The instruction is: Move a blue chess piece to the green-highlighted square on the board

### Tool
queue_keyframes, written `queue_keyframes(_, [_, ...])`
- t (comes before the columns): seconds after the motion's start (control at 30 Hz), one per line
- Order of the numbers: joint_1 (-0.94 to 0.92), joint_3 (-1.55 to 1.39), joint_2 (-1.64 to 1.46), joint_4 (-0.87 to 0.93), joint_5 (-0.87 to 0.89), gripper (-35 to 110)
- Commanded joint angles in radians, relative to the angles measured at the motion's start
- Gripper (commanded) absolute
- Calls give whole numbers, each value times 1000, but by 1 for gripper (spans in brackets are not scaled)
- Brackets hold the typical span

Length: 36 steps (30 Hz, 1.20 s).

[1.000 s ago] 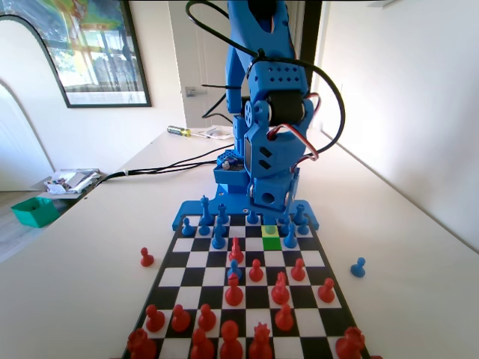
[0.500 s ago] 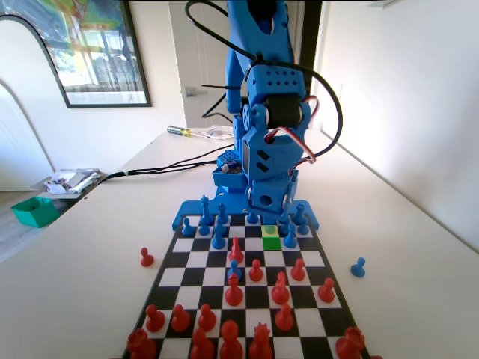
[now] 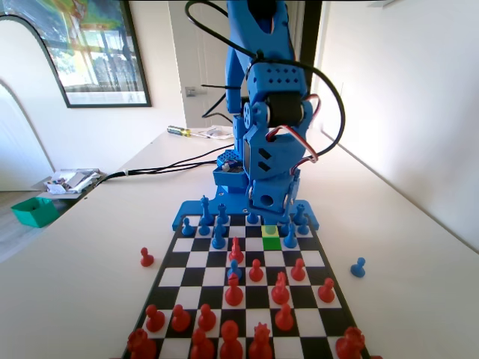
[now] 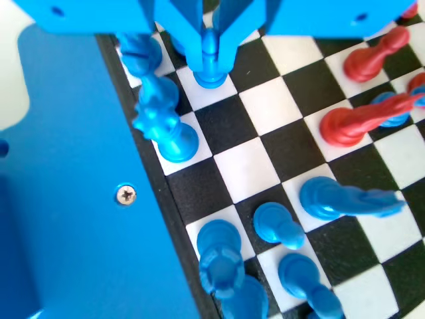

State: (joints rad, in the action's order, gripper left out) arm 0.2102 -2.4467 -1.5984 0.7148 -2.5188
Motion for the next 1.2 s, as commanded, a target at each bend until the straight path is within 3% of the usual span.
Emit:
queue_keyframes(0.0, [-14,83,-25,84,3,1])
queue_keyframes(1.17, [-21,201,104,35,114,1])
